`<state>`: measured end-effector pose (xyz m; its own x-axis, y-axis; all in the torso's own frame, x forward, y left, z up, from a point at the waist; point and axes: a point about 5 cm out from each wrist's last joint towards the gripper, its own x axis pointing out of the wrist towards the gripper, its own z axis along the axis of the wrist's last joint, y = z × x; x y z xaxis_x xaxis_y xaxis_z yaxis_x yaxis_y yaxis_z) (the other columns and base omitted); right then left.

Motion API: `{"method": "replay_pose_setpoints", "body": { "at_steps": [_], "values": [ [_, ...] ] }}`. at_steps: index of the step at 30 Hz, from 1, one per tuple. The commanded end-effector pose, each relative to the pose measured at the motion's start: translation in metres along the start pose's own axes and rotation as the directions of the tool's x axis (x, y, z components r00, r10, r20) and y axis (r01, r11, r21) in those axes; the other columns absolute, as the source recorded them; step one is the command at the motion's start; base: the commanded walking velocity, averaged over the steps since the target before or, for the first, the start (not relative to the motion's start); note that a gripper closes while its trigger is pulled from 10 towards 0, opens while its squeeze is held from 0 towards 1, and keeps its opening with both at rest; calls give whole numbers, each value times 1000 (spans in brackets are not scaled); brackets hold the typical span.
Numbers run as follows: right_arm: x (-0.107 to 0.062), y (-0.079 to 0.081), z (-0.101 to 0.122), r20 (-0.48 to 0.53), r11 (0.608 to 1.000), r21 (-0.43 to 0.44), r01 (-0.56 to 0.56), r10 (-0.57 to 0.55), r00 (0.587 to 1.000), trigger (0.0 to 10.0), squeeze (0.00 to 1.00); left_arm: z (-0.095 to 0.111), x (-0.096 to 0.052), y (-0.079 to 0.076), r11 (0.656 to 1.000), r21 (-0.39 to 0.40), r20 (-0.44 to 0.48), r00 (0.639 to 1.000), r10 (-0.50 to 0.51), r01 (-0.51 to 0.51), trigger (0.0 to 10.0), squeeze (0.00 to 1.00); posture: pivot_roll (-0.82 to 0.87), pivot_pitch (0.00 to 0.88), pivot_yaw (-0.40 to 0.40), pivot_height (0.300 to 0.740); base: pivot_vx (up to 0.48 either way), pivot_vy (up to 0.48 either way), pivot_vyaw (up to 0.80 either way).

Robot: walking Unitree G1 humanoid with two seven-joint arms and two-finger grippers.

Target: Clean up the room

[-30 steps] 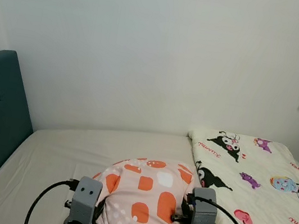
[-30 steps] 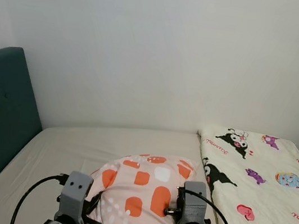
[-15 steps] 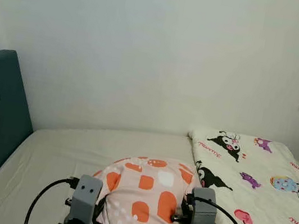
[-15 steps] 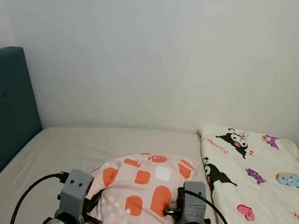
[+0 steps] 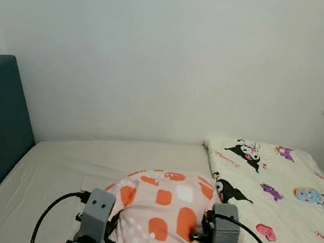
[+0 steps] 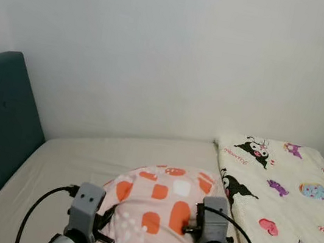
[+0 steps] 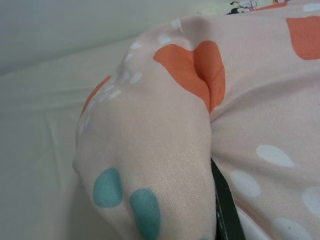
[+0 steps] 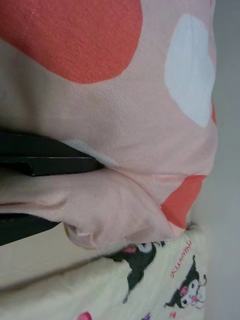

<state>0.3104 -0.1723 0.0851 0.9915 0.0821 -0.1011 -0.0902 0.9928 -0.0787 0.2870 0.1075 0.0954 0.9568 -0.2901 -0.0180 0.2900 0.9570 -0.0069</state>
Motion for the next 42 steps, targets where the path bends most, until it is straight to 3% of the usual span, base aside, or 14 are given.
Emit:
{"method": "replay_pose_setpoints", "body": {
  "at_steps": [1, 24, 30, 42],
  "values": [
    [1, 12, 3, 31, 999, -1, -40, 40, 999, 10000, 0, 10, 2, 2, 1000, 15, 58, 998, -5, 4, 10000, 0, -79, 37, 22, 740, 0, 480, 0],
    [1, 11, 2, 31, 999, 1, -33, 33, 999, 10000, 0, 12, 1, 3, 1000, 19, 62, 998, -12, 11, 10000, 0, -78, 46, 28, 740, 0, 480, 0],
    [1, 10, 2, 30, 1000, 3, -28, 28, 999, 10000, 0, 14, 2, 2, 998, 68, 66, 998, -21, 17, 10000, 0, -78, 46, 30, 740, 0, -240, 0],
    [0, 9, 1, 30, 1000, 6, -19, 19, 999, 10000, 0, 13, 1, -2, 995, 91, 65, 997, -42, 36, 10000, 0, -79, 47, 34, 740, 0, -400, 0]
  ]
}}
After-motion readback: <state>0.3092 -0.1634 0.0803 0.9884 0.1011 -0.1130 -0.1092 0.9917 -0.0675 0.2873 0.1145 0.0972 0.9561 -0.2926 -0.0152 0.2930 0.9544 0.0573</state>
